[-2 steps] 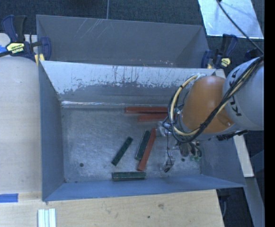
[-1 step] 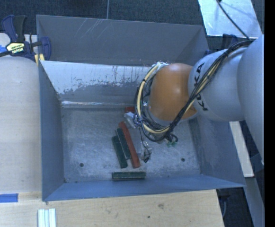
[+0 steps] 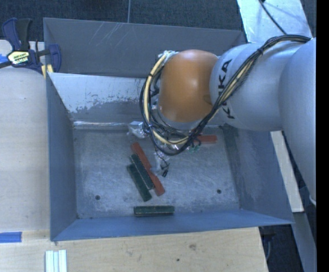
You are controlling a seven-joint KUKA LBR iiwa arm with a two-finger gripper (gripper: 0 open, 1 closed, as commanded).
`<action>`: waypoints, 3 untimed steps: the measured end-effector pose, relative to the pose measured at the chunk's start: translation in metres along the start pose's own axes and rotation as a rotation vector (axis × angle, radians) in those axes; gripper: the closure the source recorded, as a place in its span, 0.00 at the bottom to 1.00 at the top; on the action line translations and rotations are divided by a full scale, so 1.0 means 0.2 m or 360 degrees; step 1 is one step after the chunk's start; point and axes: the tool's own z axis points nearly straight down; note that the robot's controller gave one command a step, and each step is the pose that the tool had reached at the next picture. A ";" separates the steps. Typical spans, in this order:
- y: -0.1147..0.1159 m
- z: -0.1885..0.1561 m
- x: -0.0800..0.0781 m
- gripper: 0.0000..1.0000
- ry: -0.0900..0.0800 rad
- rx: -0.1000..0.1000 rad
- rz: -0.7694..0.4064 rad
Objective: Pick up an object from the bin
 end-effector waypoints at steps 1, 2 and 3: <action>0.02 0.19 -0.02 0.00 0.0011 -0.0006 -0.0929; 0.02 0.17 -0.03 1.00 0.0003 -0.0004 -0.0924; -0.21 -0.03 0.18 1.00 0.0008 -0.0001 -0.1269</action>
Offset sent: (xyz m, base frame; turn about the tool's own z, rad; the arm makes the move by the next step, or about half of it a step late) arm 0.0020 0.0052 -0.0384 -0.5848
